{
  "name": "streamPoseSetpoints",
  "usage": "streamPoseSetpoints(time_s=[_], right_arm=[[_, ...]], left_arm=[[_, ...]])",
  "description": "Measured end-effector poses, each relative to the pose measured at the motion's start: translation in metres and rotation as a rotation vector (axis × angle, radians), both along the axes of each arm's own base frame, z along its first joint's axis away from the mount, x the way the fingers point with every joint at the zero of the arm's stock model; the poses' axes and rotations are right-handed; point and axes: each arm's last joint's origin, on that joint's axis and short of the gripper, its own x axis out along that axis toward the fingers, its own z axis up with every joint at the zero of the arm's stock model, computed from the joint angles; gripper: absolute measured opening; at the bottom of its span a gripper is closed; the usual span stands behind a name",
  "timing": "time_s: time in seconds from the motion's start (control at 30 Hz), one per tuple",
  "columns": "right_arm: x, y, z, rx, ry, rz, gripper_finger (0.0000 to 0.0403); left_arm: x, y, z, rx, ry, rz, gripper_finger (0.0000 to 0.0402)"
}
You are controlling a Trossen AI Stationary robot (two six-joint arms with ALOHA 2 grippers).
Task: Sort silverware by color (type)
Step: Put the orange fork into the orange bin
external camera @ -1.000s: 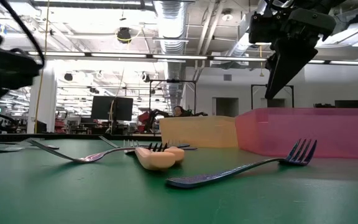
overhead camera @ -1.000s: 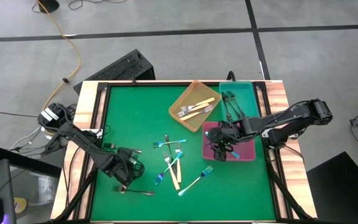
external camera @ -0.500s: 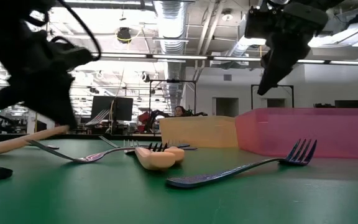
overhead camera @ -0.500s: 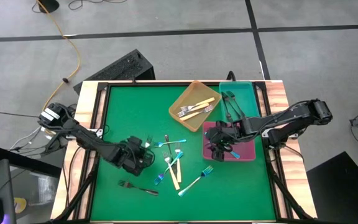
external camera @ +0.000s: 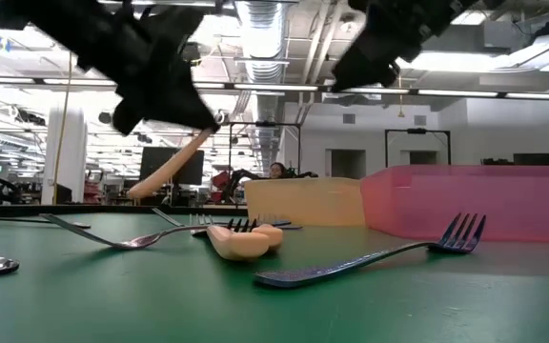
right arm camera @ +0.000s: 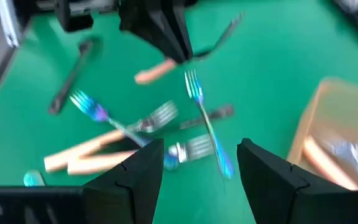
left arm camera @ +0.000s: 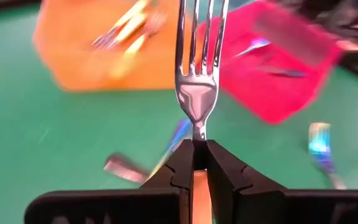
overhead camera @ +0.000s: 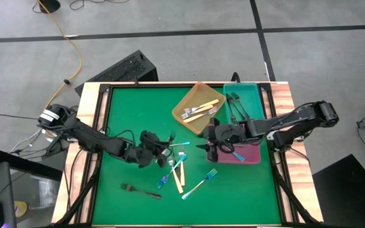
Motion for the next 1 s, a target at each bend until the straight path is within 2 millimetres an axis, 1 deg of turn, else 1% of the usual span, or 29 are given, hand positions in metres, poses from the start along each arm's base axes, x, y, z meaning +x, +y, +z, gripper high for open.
streamPoseSetpoints(time_s=[0.1,0.23,0.33,0.4,0.47,0.53,0.6,0.73,0.8,0.9,1.0], right_arm=[[0.005,0.001,0.005,-0.028,-0.070,0.027,0.0224],[0.010,0.002,0.012,-0.054,-0.161,0.047,0.0224],[0.016,0.003,0.016,-0.080,-0.243,0.064,0.0224],[0.019,0.004,0.021,-0.097,-0.303,0.073,0.0224],[0.025,0.005,0.024,-0.114,-0.368,0.079,0.0224],[0.026,0.006,0.021,-0.129,-0.366,0.099,0.0224],[0.030,0.006,0.023,-0.125,-0.413,0.116,0.0224],[0.034,0.008,0.020,-0.117,-0.431,0.139,0.0224],[0.040,0.010,0.019,-0.104,-0.477,0.162,0.0224],[0.043,0.013,0.015,-0.098,-0.490,0.178,0.0224],[0.048,0.015,0.013,-0.094,-0.523,0.195,0.0224]], left_arm=[[0.003,0.000,0.019,0.053,-0.076,-0.089,0.0010],[0.003,0.000,0.045,0.132,-0.211,-0.167,0.0010],[0.005,-0.002,0.061,0.182,-0.355,-0.266,0.0010],[0.004,-0.003,0.066,0.204,-0.439,-0.325,0.0010],[0.003,-0.003,0.068,0.237,-0.470,-0.386,0.0010],[0.003,-0.003,0.069,0.280,-0.488,-0.440,0.0010],[0.003,-0.004,0.073,0.324,-0.518,-0.480,0.0010],[0.001,-0.006,0.086,0.431,-0.643,-0.554,0.0011],[0.001,-0.006,0.091,0.479,-0.690,-0.593,0.0011],[0.001,-0.001,0.093,0.503,-0.706,-0.586,0.0011],[0.003,0.003,0.091,0.507,-0.682,-0.577,0.0011]])
